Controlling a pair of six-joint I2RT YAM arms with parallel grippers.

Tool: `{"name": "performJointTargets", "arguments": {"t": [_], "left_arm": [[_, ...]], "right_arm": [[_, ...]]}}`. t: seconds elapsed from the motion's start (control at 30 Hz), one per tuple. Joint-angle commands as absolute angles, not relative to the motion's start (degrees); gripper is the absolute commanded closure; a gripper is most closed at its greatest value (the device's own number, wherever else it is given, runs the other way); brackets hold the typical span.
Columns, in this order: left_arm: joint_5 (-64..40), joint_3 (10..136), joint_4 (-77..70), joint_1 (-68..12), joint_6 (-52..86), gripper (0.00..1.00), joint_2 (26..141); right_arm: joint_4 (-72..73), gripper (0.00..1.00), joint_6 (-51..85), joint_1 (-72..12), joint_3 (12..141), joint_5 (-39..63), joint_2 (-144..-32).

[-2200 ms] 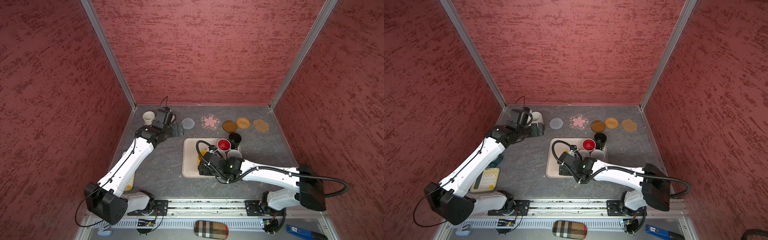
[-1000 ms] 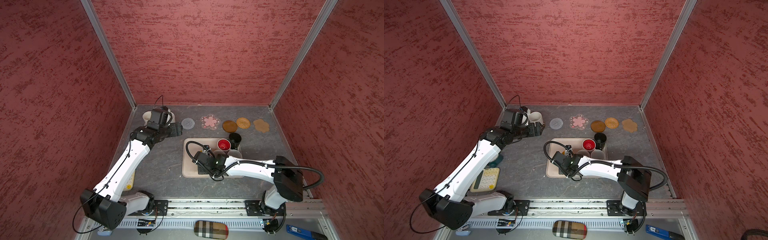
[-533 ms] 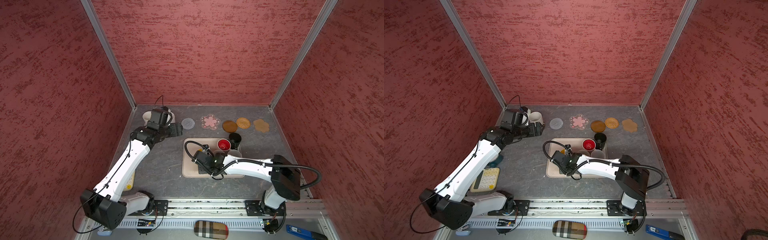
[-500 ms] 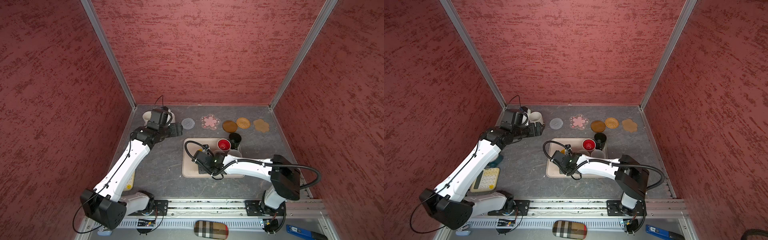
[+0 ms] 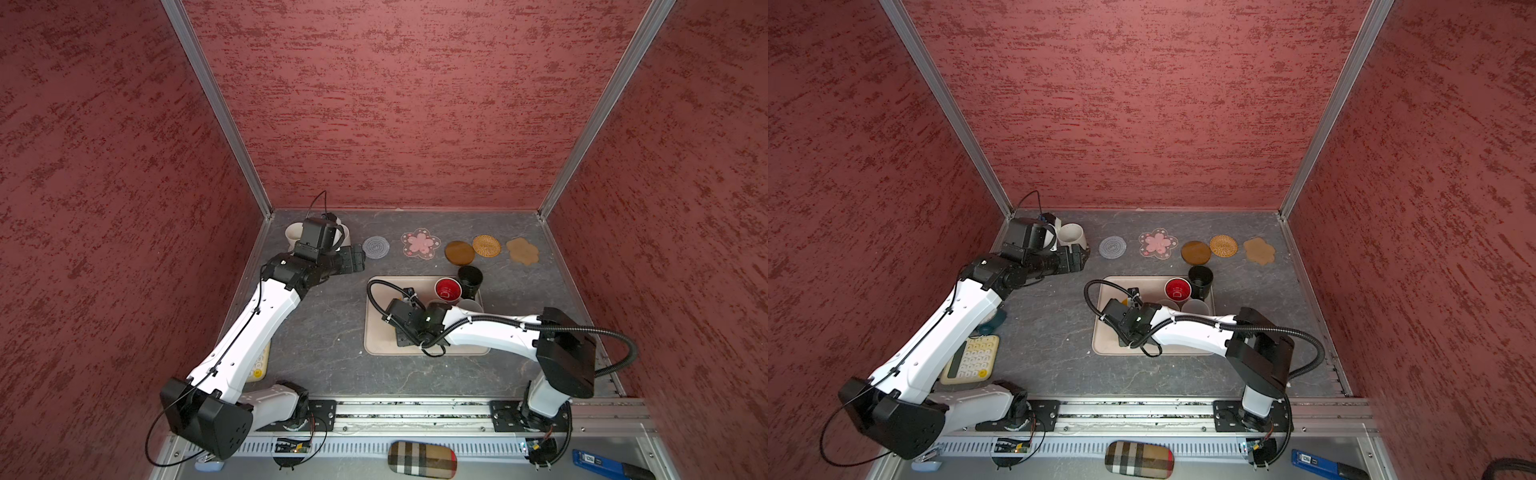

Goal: Place cups on coasters
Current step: Pick up the cup from the tray.

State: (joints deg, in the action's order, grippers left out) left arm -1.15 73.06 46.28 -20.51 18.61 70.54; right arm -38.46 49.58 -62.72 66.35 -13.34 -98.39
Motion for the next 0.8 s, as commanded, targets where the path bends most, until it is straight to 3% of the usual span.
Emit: {"name": "performJointTargets", "arguments": {"t": [0.0, 0.77], "left_arm": [[-0.52, 73.48, 46.58, -20.38, 18.28, 0.06, 70.44], [2.82, 76.37, 49.27, -18.04, 16.36, 0.06, 69.87]], "right_arm": [[-39.55, 1.0, 48.5, -62.41, 68.94, -15.65, -98.64], [-33.51, 1.0, 38.53, -62.41, 69.19, -18.76, -92.4]]}}
